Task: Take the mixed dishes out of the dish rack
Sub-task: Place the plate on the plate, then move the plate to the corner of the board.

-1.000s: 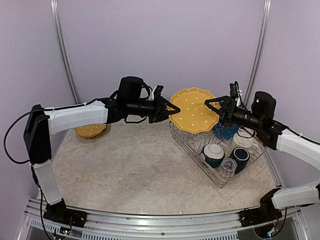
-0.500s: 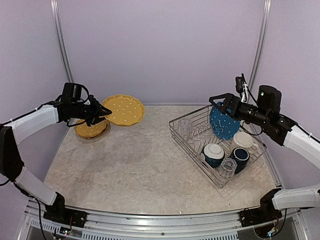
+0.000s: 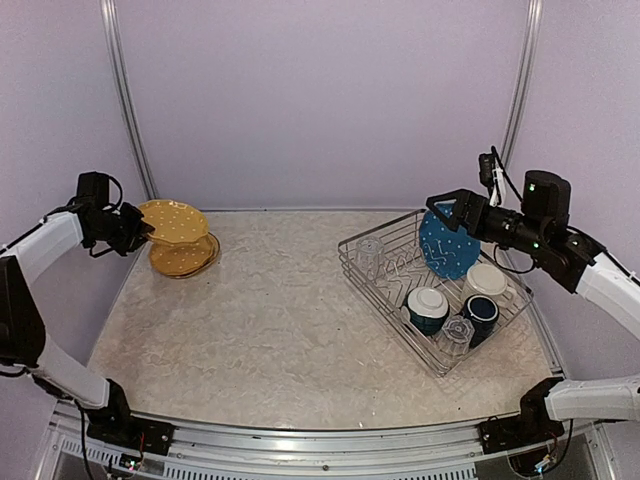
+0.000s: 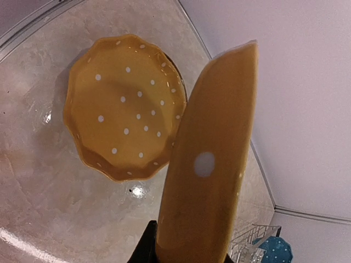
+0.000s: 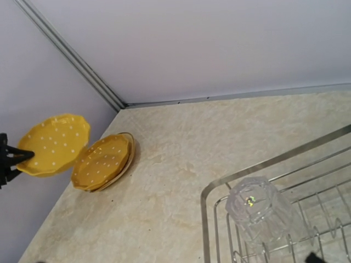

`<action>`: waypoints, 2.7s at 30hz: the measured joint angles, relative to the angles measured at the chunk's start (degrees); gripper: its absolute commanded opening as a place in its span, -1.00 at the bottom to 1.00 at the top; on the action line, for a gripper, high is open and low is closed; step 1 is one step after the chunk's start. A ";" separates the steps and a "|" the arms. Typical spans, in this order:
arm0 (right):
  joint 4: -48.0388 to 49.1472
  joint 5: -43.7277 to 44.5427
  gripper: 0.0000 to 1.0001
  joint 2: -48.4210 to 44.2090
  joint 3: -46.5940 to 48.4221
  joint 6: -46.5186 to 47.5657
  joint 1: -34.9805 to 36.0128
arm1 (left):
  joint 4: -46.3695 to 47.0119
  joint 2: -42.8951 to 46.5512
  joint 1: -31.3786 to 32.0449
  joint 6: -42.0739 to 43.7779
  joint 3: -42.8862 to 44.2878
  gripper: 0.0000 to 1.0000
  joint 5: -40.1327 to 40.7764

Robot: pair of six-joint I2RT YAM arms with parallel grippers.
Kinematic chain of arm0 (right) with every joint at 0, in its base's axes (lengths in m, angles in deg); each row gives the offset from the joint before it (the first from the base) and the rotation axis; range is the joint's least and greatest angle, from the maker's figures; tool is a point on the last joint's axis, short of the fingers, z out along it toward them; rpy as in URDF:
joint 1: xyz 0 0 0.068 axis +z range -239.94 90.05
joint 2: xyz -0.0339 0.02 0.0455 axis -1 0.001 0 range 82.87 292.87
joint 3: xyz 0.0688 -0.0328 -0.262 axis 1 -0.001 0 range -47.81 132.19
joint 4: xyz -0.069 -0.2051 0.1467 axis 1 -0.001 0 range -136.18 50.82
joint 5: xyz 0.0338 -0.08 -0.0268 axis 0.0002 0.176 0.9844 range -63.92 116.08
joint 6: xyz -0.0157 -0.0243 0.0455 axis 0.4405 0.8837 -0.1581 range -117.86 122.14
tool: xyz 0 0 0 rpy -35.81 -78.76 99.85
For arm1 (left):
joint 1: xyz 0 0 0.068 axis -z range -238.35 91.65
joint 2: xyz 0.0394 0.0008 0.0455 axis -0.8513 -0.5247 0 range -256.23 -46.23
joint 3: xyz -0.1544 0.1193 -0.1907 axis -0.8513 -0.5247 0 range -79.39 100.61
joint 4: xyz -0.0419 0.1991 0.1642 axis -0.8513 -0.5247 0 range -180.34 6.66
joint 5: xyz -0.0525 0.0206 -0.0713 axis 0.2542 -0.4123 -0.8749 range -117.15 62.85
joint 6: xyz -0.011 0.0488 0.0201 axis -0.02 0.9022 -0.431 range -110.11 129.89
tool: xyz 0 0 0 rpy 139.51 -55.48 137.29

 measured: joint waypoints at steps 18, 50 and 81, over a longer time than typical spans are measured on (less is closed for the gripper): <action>-2.01 2.08 1.00 -1.73 0.00 0.74 -0.52 | 2.69 -18.56 -6.05 4.00 4.44 -1.00 -5.22; -2.01 2.38 1.00 -1.73 0.00 0.70 -0.81 | 6.86 -23.12 -6.40 7.15 6.93 0.67 -4.74; -4.13 4.28 1.00 -1.44 0.02 2.23 -1.57 | 5.09 -26.23 -3.43 5.97 9.44 0.98 5.81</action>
